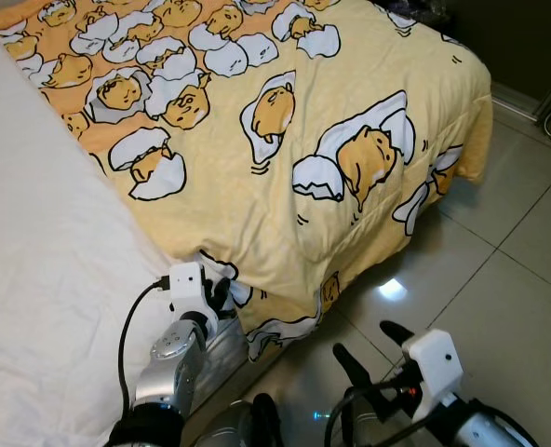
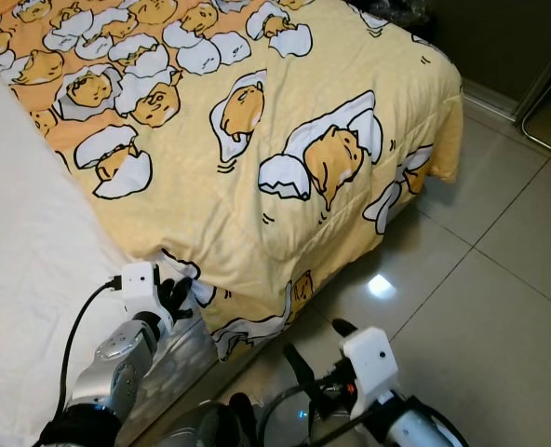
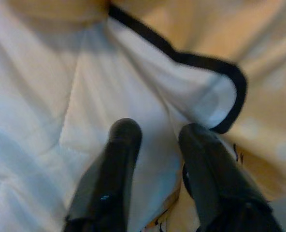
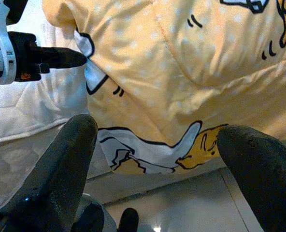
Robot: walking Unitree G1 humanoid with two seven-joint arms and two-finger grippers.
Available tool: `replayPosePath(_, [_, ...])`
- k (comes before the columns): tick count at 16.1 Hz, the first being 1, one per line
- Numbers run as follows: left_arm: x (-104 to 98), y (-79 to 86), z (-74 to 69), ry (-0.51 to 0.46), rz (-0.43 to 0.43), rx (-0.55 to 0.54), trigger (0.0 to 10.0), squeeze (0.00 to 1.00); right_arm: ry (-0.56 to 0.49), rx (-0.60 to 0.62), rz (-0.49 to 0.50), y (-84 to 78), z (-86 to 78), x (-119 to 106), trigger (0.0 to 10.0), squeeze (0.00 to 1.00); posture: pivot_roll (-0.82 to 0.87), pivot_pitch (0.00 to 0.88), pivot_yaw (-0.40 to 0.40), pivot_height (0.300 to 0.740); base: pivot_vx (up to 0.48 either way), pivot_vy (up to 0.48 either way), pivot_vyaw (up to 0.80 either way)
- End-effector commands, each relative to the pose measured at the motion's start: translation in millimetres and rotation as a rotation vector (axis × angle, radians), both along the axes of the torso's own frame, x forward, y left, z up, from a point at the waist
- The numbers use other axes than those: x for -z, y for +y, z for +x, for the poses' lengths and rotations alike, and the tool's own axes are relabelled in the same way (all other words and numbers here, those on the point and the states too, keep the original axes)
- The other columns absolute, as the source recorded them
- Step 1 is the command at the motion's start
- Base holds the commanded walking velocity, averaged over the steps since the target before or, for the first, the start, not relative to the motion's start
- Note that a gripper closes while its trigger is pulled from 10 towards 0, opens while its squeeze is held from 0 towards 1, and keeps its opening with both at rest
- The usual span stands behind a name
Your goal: Clean up the room
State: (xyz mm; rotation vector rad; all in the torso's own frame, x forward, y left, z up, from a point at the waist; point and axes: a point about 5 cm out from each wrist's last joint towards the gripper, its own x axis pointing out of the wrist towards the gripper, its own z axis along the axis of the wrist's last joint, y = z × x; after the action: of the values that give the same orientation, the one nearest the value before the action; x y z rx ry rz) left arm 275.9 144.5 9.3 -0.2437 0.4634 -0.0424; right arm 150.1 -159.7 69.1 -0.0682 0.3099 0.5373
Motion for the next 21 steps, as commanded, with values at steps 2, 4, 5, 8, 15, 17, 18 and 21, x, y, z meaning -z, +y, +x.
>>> replayPosePath(2, [10, 5.2, -7.3, 0.042, -0.036, -0.036, 10.0, 1.00, -0.013, -0.003, 0.011, 1.6, -3.1, -4, 10.0, 0.00, -0.32, 0.222, 0.174, 0.740, 0.000, 0.000, 0.00])
replayPosePath(4, [9, 5.8, -11.1, 0.022, -0.070, -0.037, 10.0, 1.00, -0.009, 0.000, 0.010, 1.1, -3.7, -4, 10.0, 0.00, -0.32, 0.223, 0.174, 0.740, 0.000, 0.000, 0.00])
replayPosePath(5, [9, 6.9, -14.3, 0.013, -0.060, -0.026, 10.0, 1.00, -0.008, 0.000, 0.010, 1.2, -3.9, -4, 10.0, 0.00, -0.32, 0.223, 0.174, 0.740, 0.000, 0.000, 0.00])
replayPosePath(8, [10, 4.7, -18.6, 0.000, -0.035, 0.017, 10.0, 1.00, -0.006, -0.004, 0.013, 2.0, -3.2, -3, 10.0, 0.00, -0.30, 0.223, 0.169, 0.740, 0.000, 0.000, 0.00])
replayPosePath(15, [19, -12.7, -6.9, 0.059, -0.061, 0.105, 10.0, 0.00, -0.012, -0.022, 0.023, 5.3, -1.3, -5, 10.0, 0.00, -0.31, 0.228, 0.157, 0.740, 0.000, 0.000, 0.00])
replayPosePath(17, [21, -14.9, -2.3, 0.078, -0.037, 0.112, 10.0, 0.00, -0.014, -0.038, 0.028, 7.1, -1.3, -6, 10.0, 0.00, -0.32, 0.231, 0.156, 0.740, 0.000, 0.000, 0.00])
replayPosePath(18, [22, -11.9, 3.1, 0.097, -0.015, 0.101, 10.0, 0.00, -0.010, -0.072, 0.026, 9.4, -2.6, -6, 10.0, 0.00, -0.33, 0.234, 0.157, 0.740, 0.000, 0.000, 0.00])
replayPosePath(21, [20, -6.1, 10.2, 0.106, -0.005, 0.076, 10.0, 0.00, -0.008, -0.092, 0.021, 11.0, -2.6, -5, 10.0, 0.00, -0.33, 0.238, 0.158, 0.740, 0.000, 0.000, 0.00])
